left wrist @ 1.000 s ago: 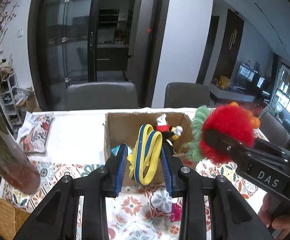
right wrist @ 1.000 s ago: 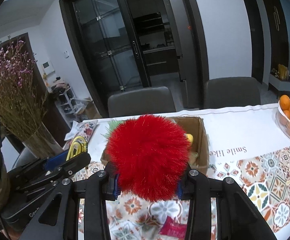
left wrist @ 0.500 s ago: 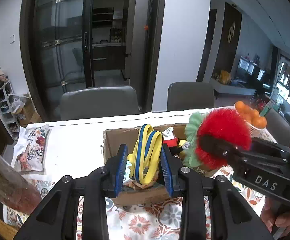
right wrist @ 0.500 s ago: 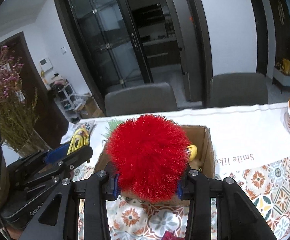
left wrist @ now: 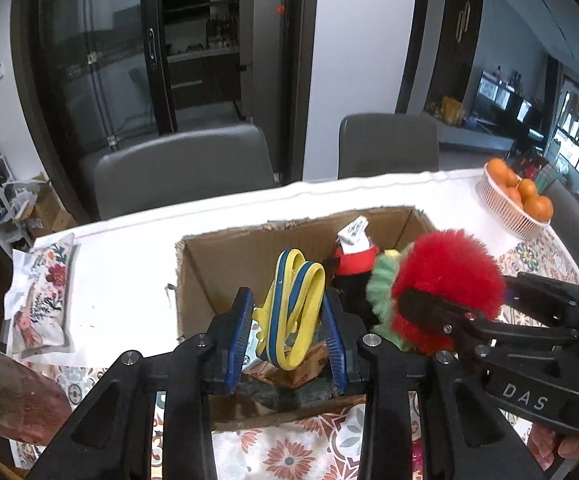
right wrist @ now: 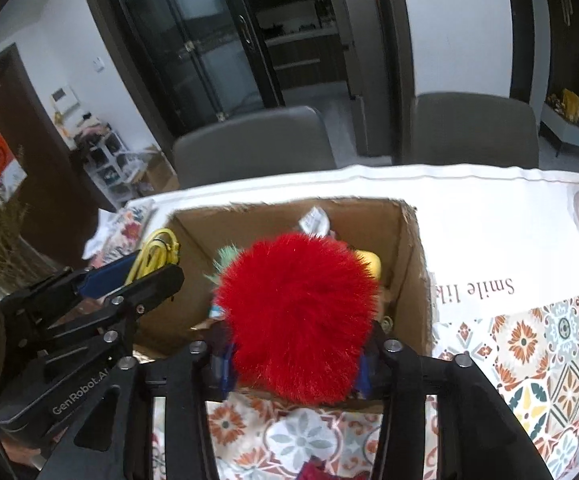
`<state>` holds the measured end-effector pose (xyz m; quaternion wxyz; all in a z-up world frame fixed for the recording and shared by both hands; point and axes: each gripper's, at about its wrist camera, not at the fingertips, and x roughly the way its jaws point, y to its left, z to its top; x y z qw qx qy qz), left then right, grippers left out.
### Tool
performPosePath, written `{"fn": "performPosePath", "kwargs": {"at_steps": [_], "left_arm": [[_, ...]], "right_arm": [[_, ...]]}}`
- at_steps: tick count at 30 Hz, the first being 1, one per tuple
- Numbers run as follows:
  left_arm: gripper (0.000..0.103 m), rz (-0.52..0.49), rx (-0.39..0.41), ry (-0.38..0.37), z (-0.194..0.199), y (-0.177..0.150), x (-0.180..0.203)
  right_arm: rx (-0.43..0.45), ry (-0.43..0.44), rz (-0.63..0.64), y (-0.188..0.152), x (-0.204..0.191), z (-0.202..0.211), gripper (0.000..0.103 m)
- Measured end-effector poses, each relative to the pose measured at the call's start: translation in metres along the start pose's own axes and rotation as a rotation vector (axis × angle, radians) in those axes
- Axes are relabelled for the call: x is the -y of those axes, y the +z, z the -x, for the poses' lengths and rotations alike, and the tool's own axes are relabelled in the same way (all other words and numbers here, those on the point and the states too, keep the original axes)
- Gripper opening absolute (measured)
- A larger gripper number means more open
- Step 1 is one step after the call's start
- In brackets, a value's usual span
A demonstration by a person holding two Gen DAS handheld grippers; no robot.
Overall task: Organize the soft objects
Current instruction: 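Open both grippers to drop the hair clip and pom-pom into the box, then move the right gripper to the pink candy packet and grasp it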
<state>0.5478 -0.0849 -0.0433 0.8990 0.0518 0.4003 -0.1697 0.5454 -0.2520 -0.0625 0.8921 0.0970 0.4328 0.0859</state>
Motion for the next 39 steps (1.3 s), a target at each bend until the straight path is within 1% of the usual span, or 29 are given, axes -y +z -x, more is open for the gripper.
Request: {"fn": "performPosePath", "kwargs": {"at_steps": [1,3,5,7,10,14,22,25,28,32,35,39], "left_arm": [[0.048,0.0,-0.012,-0.001,-0.006,0.0,-0.001],[0.054,0.003,-0.038,0.0,-0.015,0.001,0.0],[0.057,0.003,-0.046,0.017,-0.02,0.001,0.001],[0.063,-0.006,-0.042,0.023,-0.022,0.001,0.003],[0.066,-0.002,-0.037,0.035,-0.022,0.002,0.003],[0.068,-0.002,-0.025,0.056,-0.019,0.002,0.0],[0.072,-0.02,0.0,0.116,-0.002,-0.003,0.006],[0.075,-0.024,0.026,0.119,0.011,-0.008,0.008],[0.079,-0.023,0.048,0.125,0.024,-0.018,0.012],[0.08,0.005,0.065,0.129,0.042,-0.035,0.013],[0.082,0.029,0.064,0.137,0.053,-0.05,0.012],[0.086,0.037,0.065,0.149,0.066,-0.07,0.013]], "right_arm": [[-0.01,-0.013,-0.001,0.0,0.002,-0.003,0.062],[-0.005,-0.041,-0.003,0.001,0.005,-0.004,0.067],[0.008,-0.073,-0.003,0.004,0.007,-0.002,0.07],[0.026,-0.093,-0.002,0.005,0.008,0.001,0.07],[0.052,-0.115,-0.001,0.008,0.007,0.007,0.07],[0.069,-0.154,-0.003,0.008,0.008,0.016,0.07],[0.099,-0.161,-0.02,-0.003,0.013,0.04,0.07],[0.115,-0.168,-0.014,-0.012,0.01,0.051,0.07],[0.128,-0.163,-0.016,-0.023,0.007,0.062,0.07],[0.141,-0.164,-0.009,-0.039,0.001,0.073,0.07],[0.144,-0.168,0.0,-0.052,-0.004,0.08,0.07],[0.128,-0.156,0.002,-0.07,-0.008,0.082,0.075]]}}
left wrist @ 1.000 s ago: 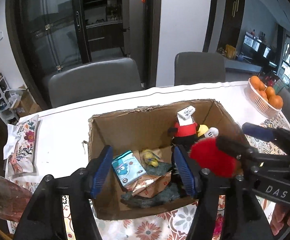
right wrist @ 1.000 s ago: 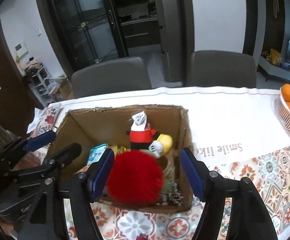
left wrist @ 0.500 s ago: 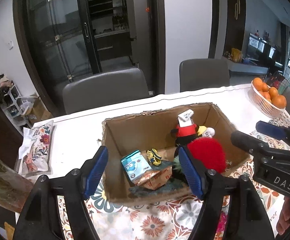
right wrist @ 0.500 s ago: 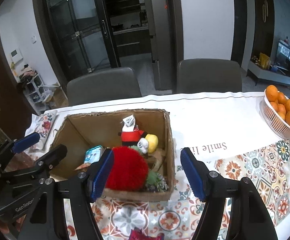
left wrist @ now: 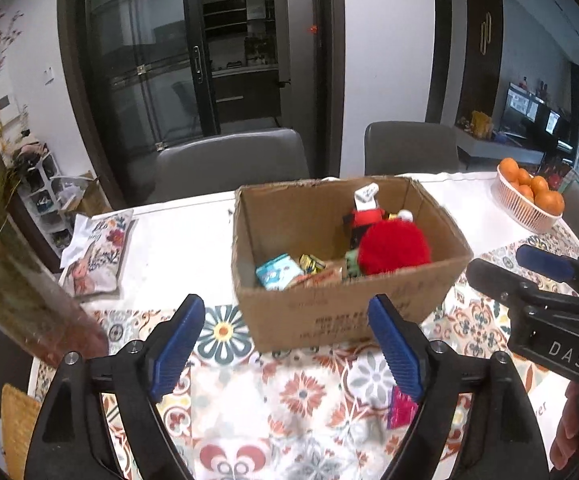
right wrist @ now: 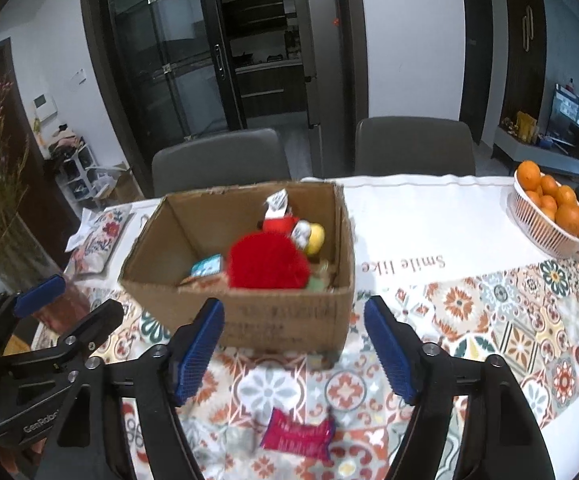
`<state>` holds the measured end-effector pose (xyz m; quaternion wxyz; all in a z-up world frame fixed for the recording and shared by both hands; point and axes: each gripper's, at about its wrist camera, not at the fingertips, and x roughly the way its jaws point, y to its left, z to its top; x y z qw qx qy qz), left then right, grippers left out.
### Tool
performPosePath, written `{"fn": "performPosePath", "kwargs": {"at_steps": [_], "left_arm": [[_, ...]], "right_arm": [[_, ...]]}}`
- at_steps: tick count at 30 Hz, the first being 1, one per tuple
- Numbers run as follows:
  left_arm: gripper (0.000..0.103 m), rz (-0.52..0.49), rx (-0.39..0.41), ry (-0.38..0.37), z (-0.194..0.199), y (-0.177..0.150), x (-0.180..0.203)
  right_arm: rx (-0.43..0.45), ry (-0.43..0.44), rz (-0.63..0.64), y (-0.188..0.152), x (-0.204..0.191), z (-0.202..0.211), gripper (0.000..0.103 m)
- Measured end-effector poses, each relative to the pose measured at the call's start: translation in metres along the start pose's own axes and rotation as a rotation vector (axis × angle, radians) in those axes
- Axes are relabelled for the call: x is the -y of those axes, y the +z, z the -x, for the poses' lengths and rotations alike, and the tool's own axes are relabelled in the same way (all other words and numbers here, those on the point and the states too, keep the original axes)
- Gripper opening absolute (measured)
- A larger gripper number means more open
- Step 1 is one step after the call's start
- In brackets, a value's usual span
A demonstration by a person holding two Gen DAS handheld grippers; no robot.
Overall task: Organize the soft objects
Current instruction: 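Move the right gripper to the pink candy packet and grasp it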
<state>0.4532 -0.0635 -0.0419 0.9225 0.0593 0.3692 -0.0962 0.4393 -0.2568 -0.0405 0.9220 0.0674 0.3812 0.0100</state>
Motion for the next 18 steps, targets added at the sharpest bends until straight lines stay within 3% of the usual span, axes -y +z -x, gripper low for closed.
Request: {"fn": "performPosePath", "kwargs": {"at_steps": [18], "left_arm": [[0.09,0.019,-0.097,0.042,0.011,-0.074,0.0]], "right_arm": [[-0.138,0.009,-0.046,-0.075,-0.001,-0.016,0.082]]}}
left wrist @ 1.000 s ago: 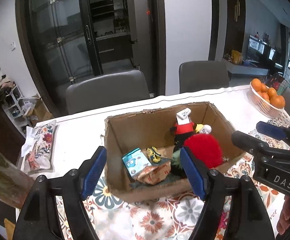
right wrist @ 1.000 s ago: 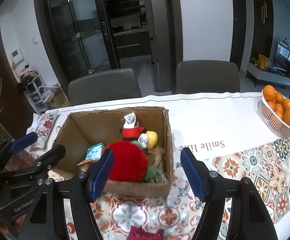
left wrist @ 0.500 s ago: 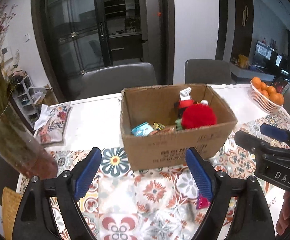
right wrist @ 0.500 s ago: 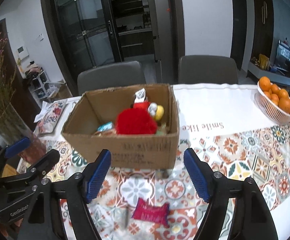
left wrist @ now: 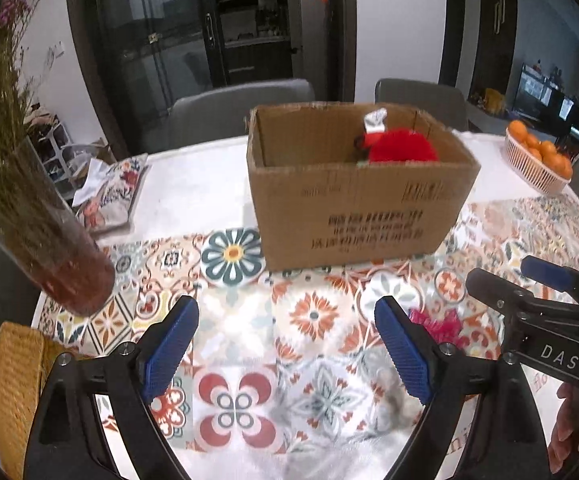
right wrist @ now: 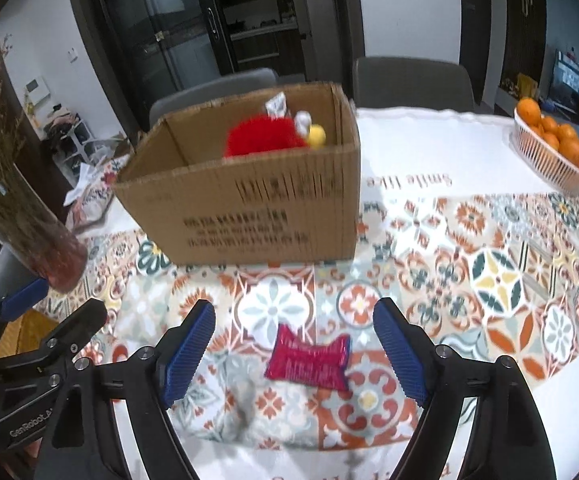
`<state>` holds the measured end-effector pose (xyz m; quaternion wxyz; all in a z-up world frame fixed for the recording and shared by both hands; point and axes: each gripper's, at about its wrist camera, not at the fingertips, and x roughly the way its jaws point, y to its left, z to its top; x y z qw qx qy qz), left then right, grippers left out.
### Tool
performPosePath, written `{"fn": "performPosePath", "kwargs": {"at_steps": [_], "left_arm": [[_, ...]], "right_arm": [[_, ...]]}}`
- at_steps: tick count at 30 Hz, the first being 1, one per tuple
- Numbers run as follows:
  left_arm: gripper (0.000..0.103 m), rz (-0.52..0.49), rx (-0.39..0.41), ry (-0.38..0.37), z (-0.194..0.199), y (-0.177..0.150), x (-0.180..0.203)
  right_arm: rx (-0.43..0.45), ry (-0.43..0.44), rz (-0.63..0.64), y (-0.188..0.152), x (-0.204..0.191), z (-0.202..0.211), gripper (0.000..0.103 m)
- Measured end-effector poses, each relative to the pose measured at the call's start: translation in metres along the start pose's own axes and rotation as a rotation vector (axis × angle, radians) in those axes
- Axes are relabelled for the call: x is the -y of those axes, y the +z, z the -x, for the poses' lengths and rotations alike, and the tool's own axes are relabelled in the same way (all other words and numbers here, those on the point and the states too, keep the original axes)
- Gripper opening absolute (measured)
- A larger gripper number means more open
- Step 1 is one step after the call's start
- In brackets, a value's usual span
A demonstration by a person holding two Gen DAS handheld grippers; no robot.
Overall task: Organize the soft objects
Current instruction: 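Move the right gripper to the pink candy packet and grasp it, then lift the pink candy packet with the right gripper and carry it to the box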
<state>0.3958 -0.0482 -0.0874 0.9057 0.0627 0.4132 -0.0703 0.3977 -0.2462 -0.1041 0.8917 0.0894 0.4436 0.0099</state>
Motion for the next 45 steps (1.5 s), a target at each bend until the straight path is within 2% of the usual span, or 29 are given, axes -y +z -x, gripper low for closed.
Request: {"fn": "performPosePath", "kwargs": {"at_steps": [12,25,30,35,39,45], "left_arm": [[0.097,-0.024,-0.099,0.062,-0.029,-0.036,0.0],[0.097,-0.031,-0.216,0.092,-0.072,-0.058,0.001],[0.097,-0.035,-0.249,0.101,-0.086,-0.062,0.001],[0.097,-0.027,-0.267,0.106,-0.094,-0.063,-0.002],[0.097,-0.02,-0.275,0.111,-0.099,-0.062,-0.005],[0.097,-0.022,-0.276,0.104,-0.1,-0.062,-0.003]], "right_arm": [[-0.115,-0.004,-0.03,-0.032,0.007,-0.042,0.082],[-0.218,-0.006,-0.057,-0.044,0.012,-0.091,0.082],[-0.236,-0.001,-0.064,-0.046,0.011,-0.103,0.082],[-0.226,-0.036,-0.02,-0.043,0.003,-0.11,0.082],[-0.212,-0.074,0.011,-0.043,-0.004,-0.112,0.072],[-0.208,-0.063,0.019,-0.043,-0.007,-0.113,0.058]]}}
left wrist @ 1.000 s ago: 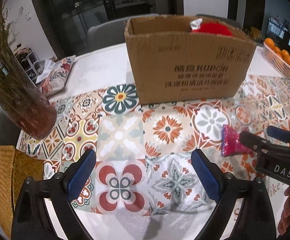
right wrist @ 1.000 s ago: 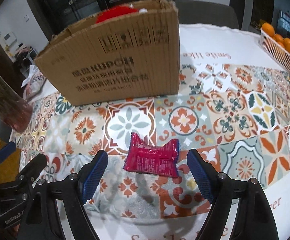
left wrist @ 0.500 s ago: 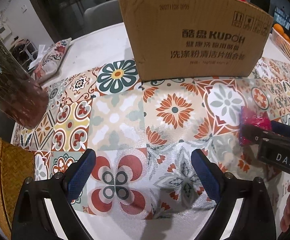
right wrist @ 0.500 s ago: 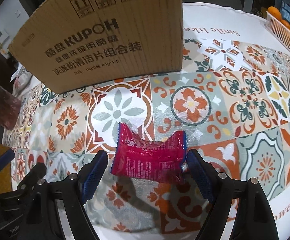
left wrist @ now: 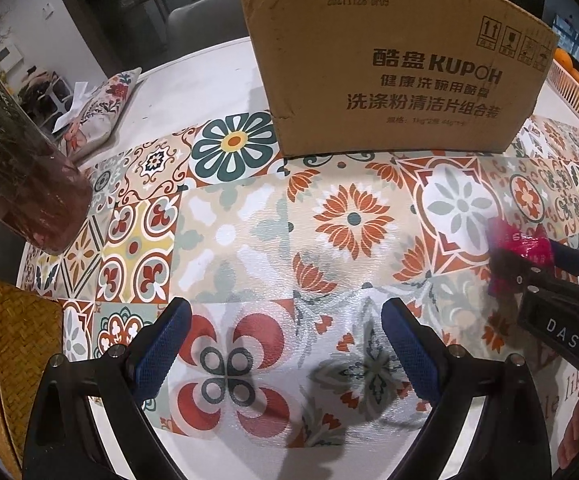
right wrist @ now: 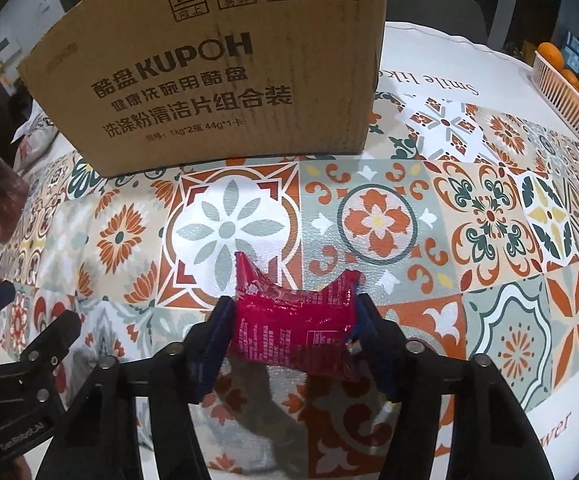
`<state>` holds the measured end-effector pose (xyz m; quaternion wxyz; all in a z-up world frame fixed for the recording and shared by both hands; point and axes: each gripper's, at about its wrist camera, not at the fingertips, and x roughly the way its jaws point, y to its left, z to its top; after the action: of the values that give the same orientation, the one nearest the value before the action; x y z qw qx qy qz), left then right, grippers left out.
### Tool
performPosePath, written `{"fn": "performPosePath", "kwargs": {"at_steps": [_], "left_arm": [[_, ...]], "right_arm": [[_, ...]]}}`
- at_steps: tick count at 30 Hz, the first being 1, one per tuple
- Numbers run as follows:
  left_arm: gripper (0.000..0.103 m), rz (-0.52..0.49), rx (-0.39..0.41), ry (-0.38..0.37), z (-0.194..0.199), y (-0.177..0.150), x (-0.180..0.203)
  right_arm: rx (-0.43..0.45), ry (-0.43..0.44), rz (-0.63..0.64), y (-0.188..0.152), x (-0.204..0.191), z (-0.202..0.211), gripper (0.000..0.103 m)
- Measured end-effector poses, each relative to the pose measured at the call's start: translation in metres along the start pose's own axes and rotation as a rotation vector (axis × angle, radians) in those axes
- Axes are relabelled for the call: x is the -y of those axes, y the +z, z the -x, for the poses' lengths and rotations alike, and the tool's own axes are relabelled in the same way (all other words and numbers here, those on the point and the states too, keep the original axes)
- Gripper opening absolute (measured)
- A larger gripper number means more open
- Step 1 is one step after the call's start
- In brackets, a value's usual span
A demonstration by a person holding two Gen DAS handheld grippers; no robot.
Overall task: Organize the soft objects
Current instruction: 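Lift the pink candy packet with the right gripper and carry it to the box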
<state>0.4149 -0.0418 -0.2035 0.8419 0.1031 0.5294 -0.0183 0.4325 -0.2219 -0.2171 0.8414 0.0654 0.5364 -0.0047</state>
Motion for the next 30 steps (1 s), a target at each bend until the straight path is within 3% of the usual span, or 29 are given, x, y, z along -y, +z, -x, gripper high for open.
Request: {"fn": "performPosePath", "kwargs": {"at_steps": [10,30], "left_arm": [[0.097,0.001,0.042,-0.008,0.018,0.003,0.001],[0.099,0.063,0.223,-0.05,0.096,0.02,-0.022]], "right_arm": [[0.027,0.043,-0.019,-0.007,0.012,0.025,0.052],[0.257,0.084,0.037,0.018,-0.013,0.12,0.052]]}}
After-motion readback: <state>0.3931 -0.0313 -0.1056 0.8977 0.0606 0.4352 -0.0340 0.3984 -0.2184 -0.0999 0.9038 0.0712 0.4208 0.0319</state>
